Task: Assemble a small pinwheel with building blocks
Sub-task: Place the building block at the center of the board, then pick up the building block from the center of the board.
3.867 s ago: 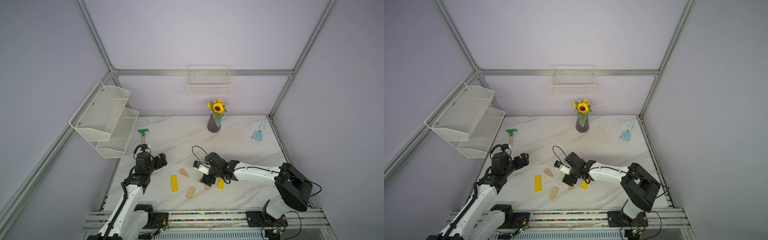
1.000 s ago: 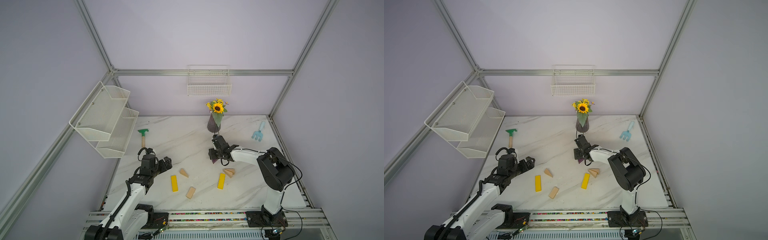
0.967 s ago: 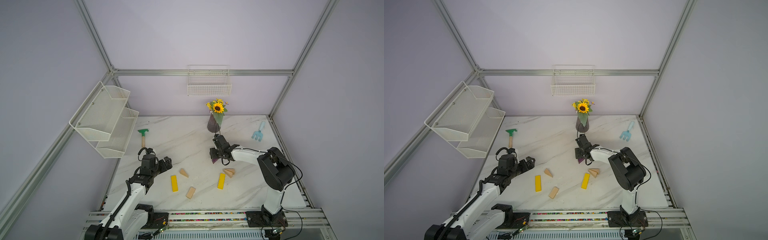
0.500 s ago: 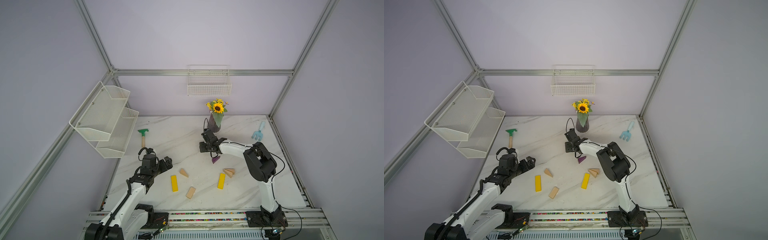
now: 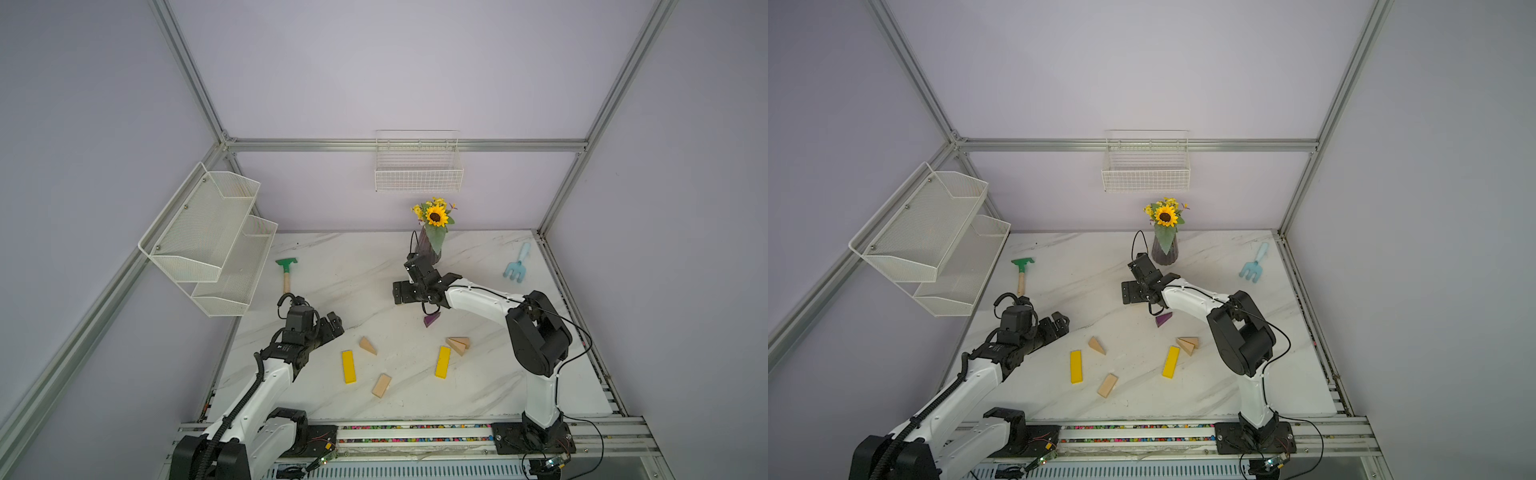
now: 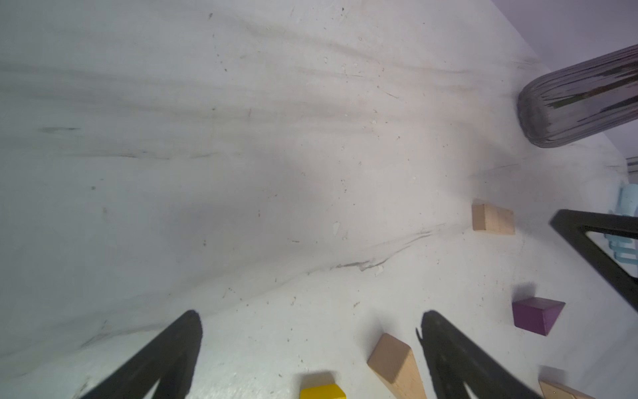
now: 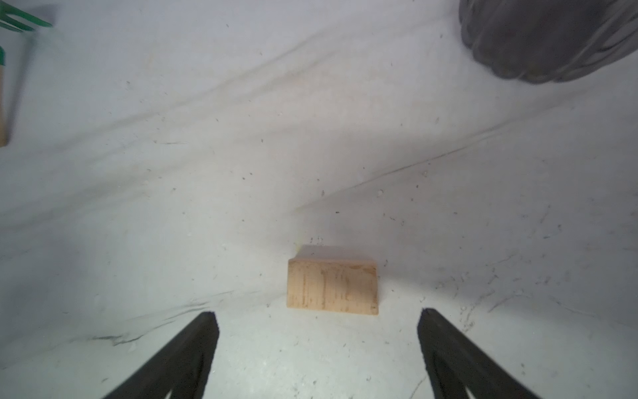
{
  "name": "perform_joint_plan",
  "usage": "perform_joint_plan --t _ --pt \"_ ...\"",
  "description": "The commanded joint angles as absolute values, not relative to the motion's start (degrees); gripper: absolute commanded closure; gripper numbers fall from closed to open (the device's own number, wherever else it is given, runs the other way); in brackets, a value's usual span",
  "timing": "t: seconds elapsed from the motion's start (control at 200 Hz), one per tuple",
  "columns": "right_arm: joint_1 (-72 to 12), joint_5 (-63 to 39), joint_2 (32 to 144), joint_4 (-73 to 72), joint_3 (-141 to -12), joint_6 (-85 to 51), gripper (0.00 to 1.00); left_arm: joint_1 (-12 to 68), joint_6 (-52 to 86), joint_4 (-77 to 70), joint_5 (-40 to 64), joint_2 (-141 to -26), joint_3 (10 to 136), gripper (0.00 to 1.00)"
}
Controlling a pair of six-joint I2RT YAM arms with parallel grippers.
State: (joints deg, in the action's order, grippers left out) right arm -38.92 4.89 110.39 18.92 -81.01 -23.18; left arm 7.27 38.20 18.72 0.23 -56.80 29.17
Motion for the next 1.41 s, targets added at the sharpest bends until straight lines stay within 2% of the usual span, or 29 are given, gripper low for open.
perform_joint_plan --t 0.0,0.19,0.385,0.685,1.15,1.4 --pt "-44.1 6.0 104.8 18.3 -77.6 -21.1 0.03 7.6 38.4 22.0 -6.2 -56.6 33.8 0.0" --pt "-52.0 2.4 102.8 16.1 -70.9 -19.8 0.02 7.6 32.6 21.2 -2.9 -53.1 34.6 0.0" --pt "-60.8 -1.9 103.5 14.7 -67.4 -17.4 0.03 7.5 32.9 23.9 -1.9 -49.3 32.7 0.0" --pt "-68.7 -4.4 104.8 15.9 -64.8 -12.1 0.1 7.5 35.5 27.0 -2.0 -46.9 31.1 0.0" --pt "-70.7 5.2 105.7 20.9 -63.5 -16.2 0.16 7.6 36.7 27.6 -1.0 -48.0 31.0 0.0" --pt "-70.9 3.9 105.4 24.1 -64.6 -18.9 0.16 7.6 36.7 27.5 -0.8 -48.6 31.1 0.0"
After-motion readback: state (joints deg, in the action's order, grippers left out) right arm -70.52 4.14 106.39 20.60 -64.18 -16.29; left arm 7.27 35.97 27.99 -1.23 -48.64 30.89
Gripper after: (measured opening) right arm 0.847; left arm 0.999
